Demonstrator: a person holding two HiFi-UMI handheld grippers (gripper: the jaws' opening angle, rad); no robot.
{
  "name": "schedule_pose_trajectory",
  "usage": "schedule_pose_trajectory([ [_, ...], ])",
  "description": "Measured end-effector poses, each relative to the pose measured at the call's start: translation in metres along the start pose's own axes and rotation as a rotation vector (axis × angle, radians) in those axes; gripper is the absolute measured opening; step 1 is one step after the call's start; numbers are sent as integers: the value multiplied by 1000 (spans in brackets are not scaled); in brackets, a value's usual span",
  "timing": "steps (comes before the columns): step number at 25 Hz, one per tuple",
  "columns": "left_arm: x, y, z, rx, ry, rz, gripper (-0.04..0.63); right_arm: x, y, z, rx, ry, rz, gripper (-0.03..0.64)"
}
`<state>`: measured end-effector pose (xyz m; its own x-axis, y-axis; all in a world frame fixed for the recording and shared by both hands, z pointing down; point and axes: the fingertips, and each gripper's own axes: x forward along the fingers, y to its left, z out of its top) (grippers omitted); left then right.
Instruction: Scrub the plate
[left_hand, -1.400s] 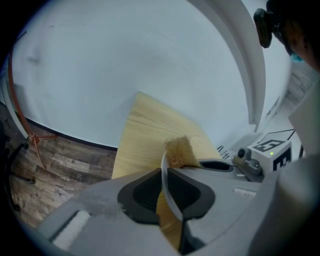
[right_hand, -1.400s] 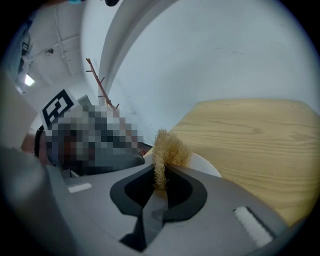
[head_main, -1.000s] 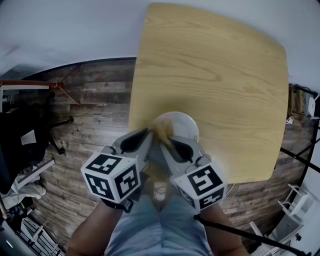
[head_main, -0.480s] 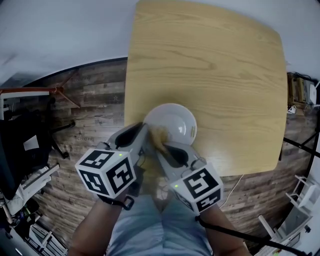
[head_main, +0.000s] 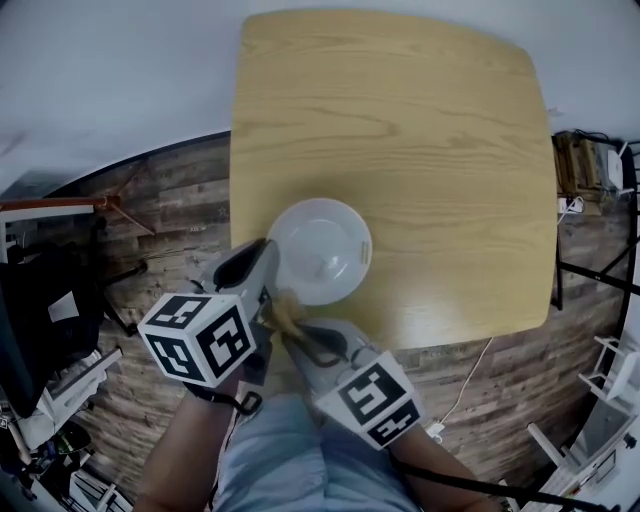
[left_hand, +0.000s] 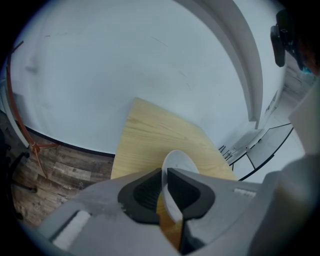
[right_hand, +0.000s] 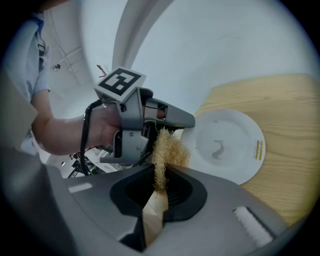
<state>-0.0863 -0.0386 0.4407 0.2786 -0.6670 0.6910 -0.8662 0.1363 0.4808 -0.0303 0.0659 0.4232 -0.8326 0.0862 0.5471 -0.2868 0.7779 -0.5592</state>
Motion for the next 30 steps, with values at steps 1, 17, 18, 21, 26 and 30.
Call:
schedule_pose_trajectory([
  [1,0,-1,2,8,-1,2,58,-3,2,1,1,-3,3,41],
  [17,5,-3,9,15,9,8,58,-41,-94,79,-50,-118,-203,43],
  [18,5,-3,9,13,11,7,58,-39,-100,82,-56,-114,-212,41],
  [21,7,-3,8,2,19,6,58,-32,-118,88,-69,-92,-239,42],
  [26,9,1,7,-27,29,5,60,-16,-135,87,-53,-46,-255,43],
  [30,9,-3,13,-30,22,-12,61,-5,-138,83,-41,-10,-239,43],
])
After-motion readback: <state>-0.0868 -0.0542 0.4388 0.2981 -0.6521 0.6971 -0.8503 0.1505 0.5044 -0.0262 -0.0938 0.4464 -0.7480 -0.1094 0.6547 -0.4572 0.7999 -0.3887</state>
